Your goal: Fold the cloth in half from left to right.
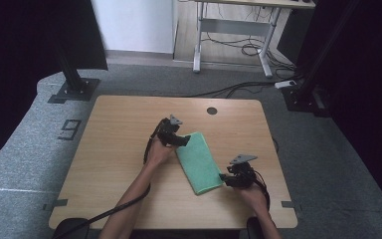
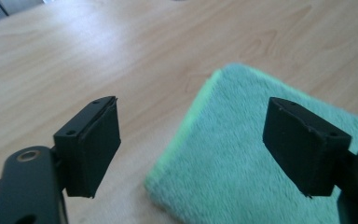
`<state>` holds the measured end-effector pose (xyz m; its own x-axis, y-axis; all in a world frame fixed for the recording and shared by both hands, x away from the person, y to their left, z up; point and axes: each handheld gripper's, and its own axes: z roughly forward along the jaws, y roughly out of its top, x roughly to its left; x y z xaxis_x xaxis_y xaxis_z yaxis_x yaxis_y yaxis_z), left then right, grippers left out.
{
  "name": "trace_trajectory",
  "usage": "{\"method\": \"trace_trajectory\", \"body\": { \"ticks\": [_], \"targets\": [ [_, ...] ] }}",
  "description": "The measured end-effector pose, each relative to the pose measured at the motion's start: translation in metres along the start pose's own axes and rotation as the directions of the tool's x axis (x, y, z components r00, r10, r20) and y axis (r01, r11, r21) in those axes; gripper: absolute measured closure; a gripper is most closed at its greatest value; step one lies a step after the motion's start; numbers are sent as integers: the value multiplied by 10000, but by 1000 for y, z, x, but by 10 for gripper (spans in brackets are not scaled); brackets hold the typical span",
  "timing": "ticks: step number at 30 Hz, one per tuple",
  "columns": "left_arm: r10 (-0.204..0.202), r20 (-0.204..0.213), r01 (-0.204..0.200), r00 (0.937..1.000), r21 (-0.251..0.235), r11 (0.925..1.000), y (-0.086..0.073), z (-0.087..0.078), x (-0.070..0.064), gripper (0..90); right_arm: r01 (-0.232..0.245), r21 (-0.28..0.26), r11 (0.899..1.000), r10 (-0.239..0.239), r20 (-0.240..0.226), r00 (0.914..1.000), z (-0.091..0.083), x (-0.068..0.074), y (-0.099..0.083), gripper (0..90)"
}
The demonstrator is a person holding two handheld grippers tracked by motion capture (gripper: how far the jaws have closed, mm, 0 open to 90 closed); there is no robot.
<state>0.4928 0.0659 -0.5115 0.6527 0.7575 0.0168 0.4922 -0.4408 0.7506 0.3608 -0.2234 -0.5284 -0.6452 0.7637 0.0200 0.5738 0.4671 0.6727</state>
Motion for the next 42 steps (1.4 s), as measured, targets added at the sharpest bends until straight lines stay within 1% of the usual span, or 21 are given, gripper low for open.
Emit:
{"method": "trace_trajectory", "body": {
  "ticks": [5, 7, 9, 11, 13, 15, 16, 17, 19, 21, 24, 26, 27, 30, 31, 32, 37, 42],
  "targets": [
    [35, 196, -37, 9998, 109, 9999, -13, -7, -4, 159, 9, 328, 9995, -17, 265, 9996, 4, -7, -4, 479],
    [50, 301, -54, 9995, 127, 9999, -19, -11, -7, 151, -60, 328, 9994, 52, 243, 9997, 4, -9, -4, 474],
    [86, 394, -93, 9992, 187, 9998, -26, -15, -10, 148, 16, 331, 9995, -28, 361, 9993, 2, -9, -3, 466],
    [133, 479, -144, 9988, 234, 9996, -32, -18, -13, 145, 12, 170, 9999, -18, 384, 9993, 0, -9, -2, 456],
    [190, 561, -208, 9982, 315, 9993, -38, -22, -18, 142, -10, 6, 10000, 10, 281, 9996, -2, -8, 1, 439],
    [177, 691, -200, 9975, 329, 9993, -44, -23, -23, 141, -70, -174, 9998, 71, 35, 10000, -3, -6, 4, 424],
    [170, 720, -195, 9973, 345, 9992, -46, -23, -25, 140, -7, -193, 9998, 6, -81, 10000, -2, -5, 5, 417],
    [206, 722, -234, 9972, 392, 9990, -49, -23, -28, 139, 113, -114, 9999, -114, -142, 9998, -1, -4, 7, 407],
    [275, 702, -311, 9972, 509, 9982, -53, -22, -32, 139, 365, 108, 9993, -364, -85, 9993, 4, -3, 8, 396],
    [351, 622, -390, 9974, 621, 9973, -57, -20, -37, 137, 405, 283, 9988, -403, -71, 9992, 8, -4, 7, 386],
    [480, 344, -506, 9983, 769, 9958, -61, -18, -42, 134, 397, 378, 9985, -393, -123, 9992, 13, -8, 4, 370],
    [316, 292, -337, 9991, 725, 9968, -62, -18, -42, 131, 341, 244, 9991, -334, -312, 9990, 14, -11, 1, 368],
    [312, 254, -331, 9992, 757, 9966, -62, -18, -41, 130, 302, 195, 9994, -294, -376, 9989, 14, -11, -1, 368],
    [259, 220, -275, 9994, 742, 9969, -64, -18, -39, 123, 318, 131, 9994, -312, -402, 9987, 15, -10, -2, 369],
    [202, 253, -221, 9995, 750, 9969, -64, -18, -38, 123, 368, 142, 9992, -362, -405, 9985, 15, -9, -2, 370],
    [61, 275, -83, 9996, 801, 9968, -64, -18, -37, 122, 403, 142, 9991, -396, -421, 9983, 15, -8, -1, 369],
    [-19, 152, 7, 9999, 793, 9969, -67, -21, -29, 117, 619, 151, 9980, -608, -636, 9961, 18, 4, 2, 357],
    [-174, 179, 158, 9997, 880, 9960, -71, -25, -17, 109, 799, 102, 9967, -789, -771, 9939, 23, 17, 6, 348]
  ]
}}
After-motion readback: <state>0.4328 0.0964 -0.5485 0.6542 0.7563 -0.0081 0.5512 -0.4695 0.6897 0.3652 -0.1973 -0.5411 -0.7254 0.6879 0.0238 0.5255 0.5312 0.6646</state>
